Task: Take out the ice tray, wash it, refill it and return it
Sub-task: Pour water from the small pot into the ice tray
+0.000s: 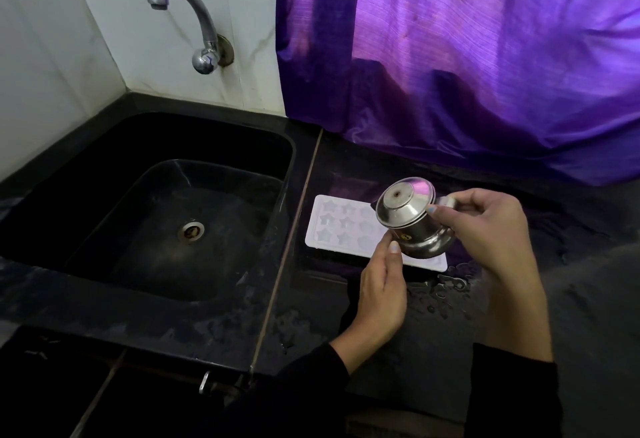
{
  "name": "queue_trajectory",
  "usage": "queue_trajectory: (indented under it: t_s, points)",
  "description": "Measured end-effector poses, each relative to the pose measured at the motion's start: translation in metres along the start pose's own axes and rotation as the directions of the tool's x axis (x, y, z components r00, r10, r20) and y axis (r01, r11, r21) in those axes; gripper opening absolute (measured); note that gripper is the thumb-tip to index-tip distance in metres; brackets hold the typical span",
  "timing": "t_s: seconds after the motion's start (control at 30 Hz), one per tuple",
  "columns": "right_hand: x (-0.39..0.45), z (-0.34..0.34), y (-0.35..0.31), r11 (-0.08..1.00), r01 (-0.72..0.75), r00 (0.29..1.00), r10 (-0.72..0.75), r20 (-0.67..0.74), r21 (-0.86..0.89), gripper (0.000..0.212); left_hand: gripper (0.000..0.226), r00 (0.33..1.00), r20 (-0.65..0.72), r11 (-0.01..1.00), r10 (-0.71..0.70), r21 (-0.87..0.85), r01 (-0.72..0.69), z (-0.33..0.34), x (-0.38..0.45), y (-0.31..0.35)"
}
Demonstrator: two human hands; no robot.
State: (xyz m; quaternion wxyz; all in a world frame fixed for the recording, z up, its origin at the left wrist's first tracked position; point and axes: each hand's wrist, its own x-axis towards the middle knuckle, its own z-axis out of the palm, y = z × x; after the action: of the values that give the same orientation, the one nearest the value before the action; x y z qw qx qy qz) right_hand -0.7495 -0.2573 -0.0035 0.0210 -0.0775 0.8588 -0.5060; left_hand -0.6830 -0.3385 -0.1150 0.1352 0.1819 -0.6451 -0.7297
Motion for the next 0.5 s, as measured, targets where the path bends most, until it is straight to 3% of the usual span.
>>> queue_trajectory:
  t_s: [0.5]
  points:
    - [0.001,0.016,-0.008,0.984,0.009,1.0,-0.008,0.008,-0.18,0.015,0.076,0.998,-0.028,0.998,-0.056,-0.019,0.056,-0.006,0.004,-0.003]
